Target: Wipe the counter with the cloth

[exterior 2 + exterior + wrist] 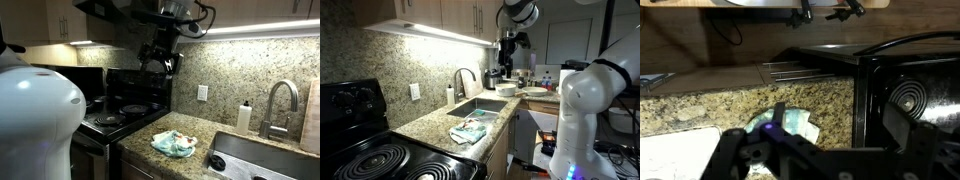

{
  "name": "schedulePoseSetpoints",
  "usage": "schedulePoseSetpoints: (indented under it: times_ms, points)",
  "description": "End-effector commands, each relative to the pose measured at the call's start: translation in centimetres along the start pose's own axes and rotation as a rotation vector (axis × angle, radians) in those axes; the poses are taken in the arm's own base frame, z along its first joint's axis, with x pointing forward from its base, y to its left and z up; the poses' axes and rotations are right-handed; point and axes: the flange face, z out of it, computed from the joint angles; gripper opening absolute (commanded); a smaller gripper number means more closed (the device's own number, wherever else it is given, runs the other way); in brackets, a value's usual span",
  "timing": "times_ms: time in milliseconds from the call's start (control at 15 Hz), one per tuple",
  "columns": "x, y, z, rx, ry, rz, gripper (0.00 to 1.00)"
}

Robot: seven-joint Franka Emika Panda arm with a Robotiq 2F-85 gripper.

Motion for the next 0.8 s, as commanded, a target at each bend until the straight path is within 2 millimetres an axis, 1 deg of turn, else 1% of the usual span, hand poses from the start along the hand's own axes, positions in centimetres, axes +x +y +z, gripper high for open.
schedulePoseSetpoints:
  times_ms: [0,67,133,200,333,467,600,667,733]
  points:
    - [-0.4,0.2,0.5,-0.007,0.034,0.055,1.00]
    - [-0.4,0.4,0.8,-0.005,0.058,0.053,1.00]
    - [0.0,0.7,1.2,0.002,0.083,0.063,1.00]
    - [0.6,0.9,1.5,0.010,0.091,0.066,1.00]
    - [2.4,0.6,2.9,0.034,0.155,0.059,1.00]
    - [4.4,-0.3,4.7,0.050,0.210,0.055,1.00]
    - [6.7,-1.9,7.5,0.011,0.237,0.040,1.00]
    - [7.8,-3.1,9.2,-0.037,0.241,0.022,1.00]
    - [8.6,-3.7,10.4,-0.072,0.248,0.010,1.00]
